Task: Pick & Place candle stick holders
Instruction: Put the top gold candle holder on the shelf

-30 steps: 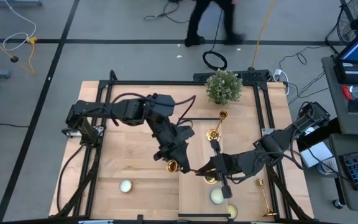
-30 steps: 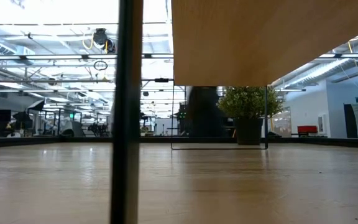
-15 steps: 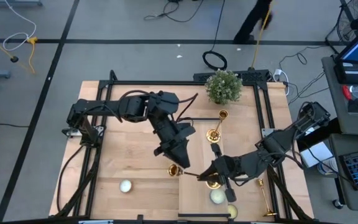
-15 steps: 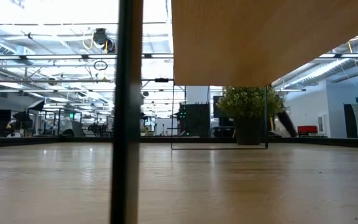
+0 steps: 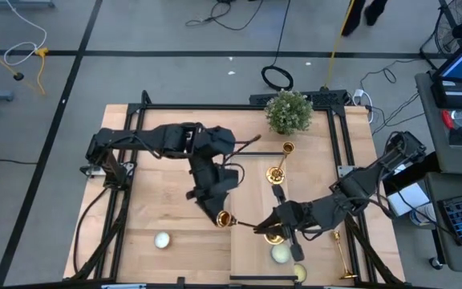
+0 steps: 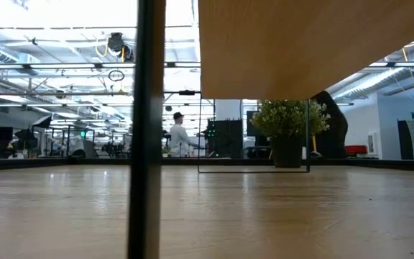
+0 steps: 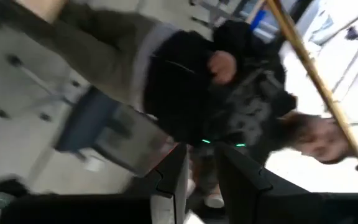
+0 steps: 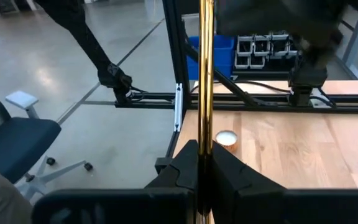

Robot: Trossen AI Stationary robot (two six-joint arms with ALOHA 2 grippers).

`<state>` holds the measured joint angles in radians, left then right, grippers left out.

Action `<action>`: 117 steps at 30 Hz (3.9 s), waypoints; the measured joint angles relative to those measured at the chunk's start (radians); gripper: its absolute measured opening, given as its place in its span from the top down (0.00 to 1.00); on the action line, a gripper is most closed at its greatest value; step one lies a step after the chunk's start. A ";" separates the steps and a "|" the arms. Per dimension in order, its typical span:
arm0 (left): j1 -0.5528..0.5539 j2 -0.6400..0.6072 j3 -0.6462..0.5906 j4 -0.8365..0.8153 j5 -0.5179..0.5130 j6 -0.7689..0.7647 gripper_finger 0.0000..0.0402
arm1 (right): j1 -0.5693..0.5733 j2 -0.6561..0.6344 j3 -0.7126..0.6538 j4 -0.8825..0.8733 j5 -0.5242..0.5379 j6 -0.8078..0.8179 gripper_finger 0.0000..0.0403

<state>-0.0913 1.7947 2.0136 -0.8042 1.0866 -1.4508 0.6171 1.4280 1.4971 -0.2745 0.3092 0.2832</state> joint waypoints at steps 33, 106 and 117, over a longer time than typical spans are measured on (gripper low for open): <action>-0.443 0.022 -0.008 0.863 -1.753 1.459 0.91 | 0.035 -0.151 0.002 0.247 0.150 -0.113 0.97; -0.312 0.036 -0.008 0.777 -1.448 1.267 0.96 | -0.066 -0.121 0.000 0.251 0.055 -0.090 0.86; -0.350 0.011 -0.008 0.680 -1.545 1.221 0.96 | -0.066 -0.122 0.001 0.244 0.118 -0.114 0.53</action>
<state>-0.4412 1.8060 2.0060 -0.1246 -0.4580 -0.2295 0.5514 1.3060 1.4979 -0.0304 0.4272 0.1694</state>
